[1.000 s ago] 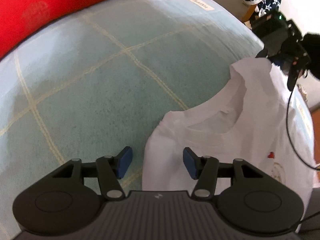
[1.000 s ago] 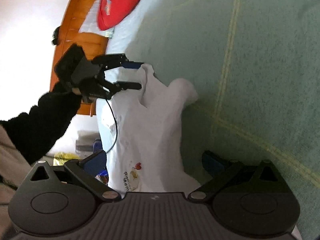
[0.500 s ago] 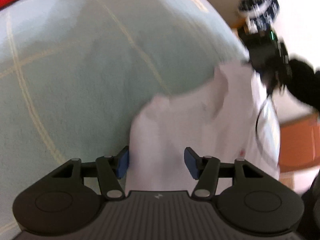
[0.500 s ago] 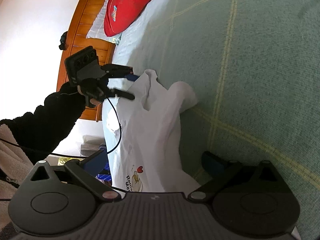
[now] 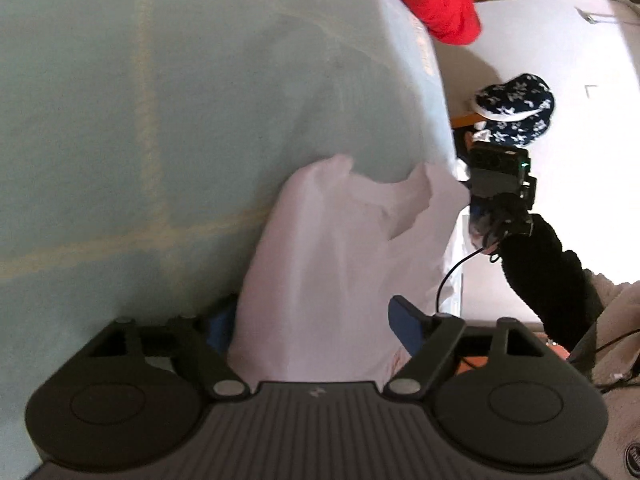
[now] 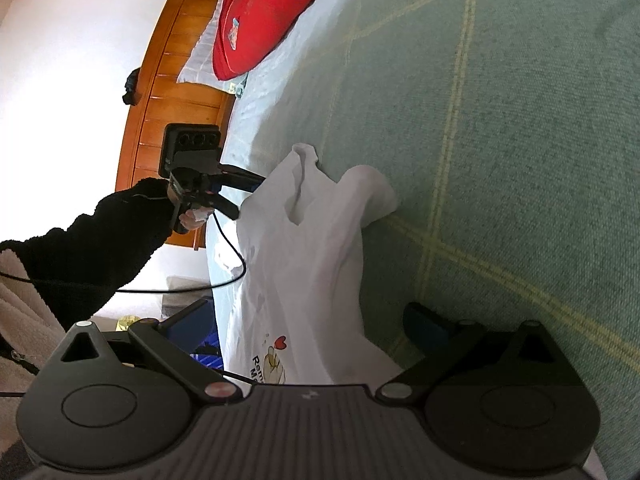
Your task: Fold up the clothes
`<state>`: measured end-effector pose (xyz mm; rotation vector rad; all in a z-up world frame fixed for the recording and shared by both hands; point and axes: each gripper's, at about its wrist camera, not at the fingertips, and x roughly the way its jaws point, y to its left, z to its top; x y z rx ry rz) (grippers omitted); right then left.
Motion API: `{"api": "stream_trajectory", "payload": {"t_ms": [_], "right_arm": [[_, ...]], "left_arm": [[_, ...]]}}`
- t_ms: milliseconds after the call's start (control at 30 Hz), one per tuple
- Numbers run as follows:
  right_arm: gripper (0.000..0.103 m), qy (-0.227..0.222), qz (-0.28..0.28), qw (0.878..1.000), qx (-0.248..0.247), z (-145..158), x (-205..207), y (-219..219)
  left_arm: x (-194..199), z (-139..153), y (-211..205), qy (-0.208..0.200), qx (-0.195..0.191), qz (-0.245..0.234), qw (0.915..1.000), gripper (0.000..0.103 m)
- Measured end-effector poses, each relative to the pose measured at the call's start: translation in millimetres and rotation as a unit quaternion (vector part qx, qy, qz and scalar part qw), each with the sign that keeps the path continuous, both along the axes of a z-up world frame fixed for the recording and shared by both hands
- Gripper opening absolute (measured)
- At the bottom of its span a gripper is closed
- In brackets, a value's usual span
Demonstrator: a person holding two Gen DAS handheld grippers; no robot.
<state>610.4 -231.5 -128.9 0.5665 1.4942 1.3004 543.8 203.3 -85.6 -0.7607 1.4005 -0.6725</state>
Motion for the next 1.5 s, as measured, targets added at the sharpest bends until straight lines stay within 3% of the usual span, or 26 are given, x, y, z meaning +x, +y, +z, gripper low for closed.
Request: {"api": "stream_trajectory", "payload": {"t_ms": [133, 333, 467, 567, 767, 867, 1000, 1100, 1267, 1367, 1433, 1500], "right_arm": [[0.103, -0.003, 0.001, 1.0, -0.01, 1.7, -2.7, 0.8], [0.103, -0.013, -0.006, 1.0, -0.012, 1.2, -8.2, -4.8], [0.103, -0.017, -0.012, 1.0, -0.016, 2.0, -11.4, -4.5], [0.103, -0.022, -0.015, 0.999, -0.029, 6.4, -13.9, -0.8], [0.099, -0.036, -0.012, 0.998, -0.041, 14.1, -15.0, 3.2], [0.092, -0.04, -0.011, 0.998, -0.048, 14.1, -12.9, 1.3], [0.076, -0.046, -0.011, 0.997, -0.06, 12.9, -12.7, -5.7], [0.072, -0.044, -0.015, 0.997, -0.065, 10.6, -12.5, -8.2], [0.069, -0.126, 0.046, 0.984, -0.116, 28.6, -23.2, 18.0], [0.065, -0.151, 0.074, 0.977, -0.134, 30.6, -23.4, 32.2], [0.057, -0.136, 0.064, 0.98, -0.131, 25.3, -18.1, 28.0], [0.03, -0.121, 0.045, 0.983, -0.133, 18.8, -13.3, 21.2]], "left_arm": [[2.6, 8.1, 1.5, -0.005, -0.021, 0.016, 0.9996, 0.07], [-1.2, 63.8, 28.8, -0.075, -0.04, 0.06, 0.9946, 0.069], [5.6, 79.7, 34.5, -0.095, 0.035, 0.072, 0.9922, 0.069], [7.0, 75.6, 13.6, -0.109, 0.108, 0.036, 0.9875, 0.069], [22.4, 39.6, -20.2, -0.108, 0.155, -0.036, 0.9813, 0.069], [24.4, 29.5, -20.4, -0.107, 0.156, -0.059, 0.9801, 0.069], [22.7, 27.2, -18.8, -0.069, 0.136, -0.079, 0.9851, 0.069], [17.0, 27.8, -26.3, -0.081, 0.167, -0.129, 0.9741, 0.066], [19.3, 28.8, -40.4, -0.089, 0.206, -0.16, 0.9613, 0.062], [17.3, 26.0, -31.4, -0.089, 0.193, -0.142, 0.9667, 0.057], [16.5, 21.8, -17.5, -0.078, 0.177, -0.107, 0.9753, 0.051], [14.2, 20.8, -13.5, -0.084, 0.178, -0.098, 0.9756, 0.045]]}}
